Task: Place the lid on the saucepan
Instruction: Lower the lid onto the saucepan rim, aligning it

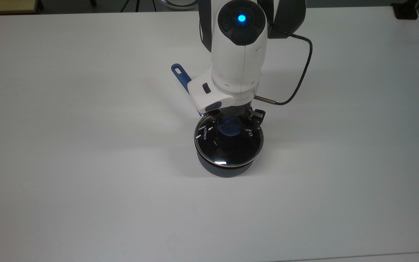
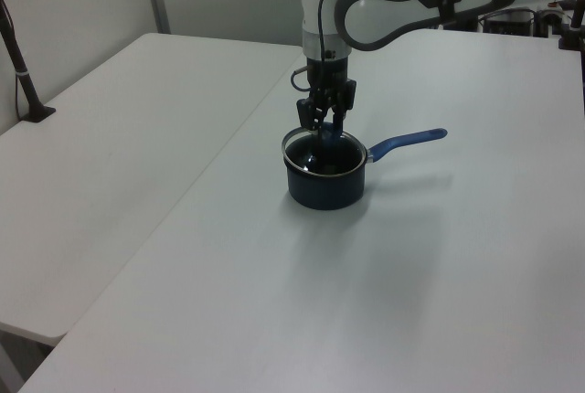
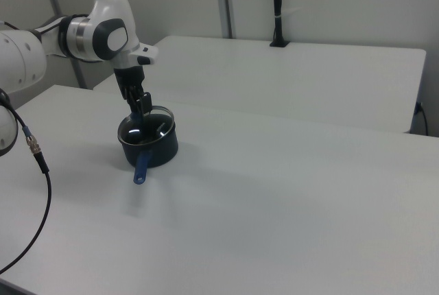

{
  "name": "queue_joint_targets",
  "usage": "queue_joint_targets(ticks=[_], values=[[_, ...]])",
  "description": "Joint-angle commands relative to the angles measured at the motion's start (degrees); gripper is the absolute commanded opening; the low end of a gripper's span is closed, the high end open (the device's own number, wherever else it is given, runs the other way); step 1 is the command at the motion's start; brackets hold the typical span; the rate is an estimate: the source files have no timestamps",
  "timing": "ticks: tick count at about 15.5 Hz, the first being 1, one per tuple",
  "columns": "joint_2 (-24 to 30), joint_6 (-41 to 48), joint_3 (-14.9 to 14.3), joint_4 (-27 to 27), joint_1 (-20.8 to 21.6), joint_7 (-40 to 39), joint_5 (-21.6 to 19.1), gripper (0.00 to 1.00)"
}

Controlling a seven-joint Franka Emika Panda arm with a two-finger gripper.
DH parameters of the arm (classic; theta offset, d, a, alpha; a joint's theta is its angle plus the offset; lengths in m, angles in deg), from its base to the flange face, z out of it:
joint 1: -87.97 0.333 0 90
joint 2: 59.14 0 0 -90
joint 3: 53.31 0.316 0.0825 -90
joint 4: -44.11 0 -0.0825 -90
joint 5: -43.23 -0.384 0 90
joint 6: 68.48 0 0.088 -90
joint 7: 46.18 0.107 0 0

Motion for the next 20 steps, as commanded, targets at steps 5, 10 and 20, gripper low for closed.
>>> queue_joint_targets(ticks=[5, 10, 20], values=[[-1.0, -0.2, 0.1, -0.4, 0.3, -1.4, -0.9, 0.68], [-0.7, 5.4, 1.8, -0.4, -0.1, -2.2, -1.1, 0.53], [1.0, 10.2, 1.8, 0.2, -0.2, -5.8, -1.1, 0.91]])
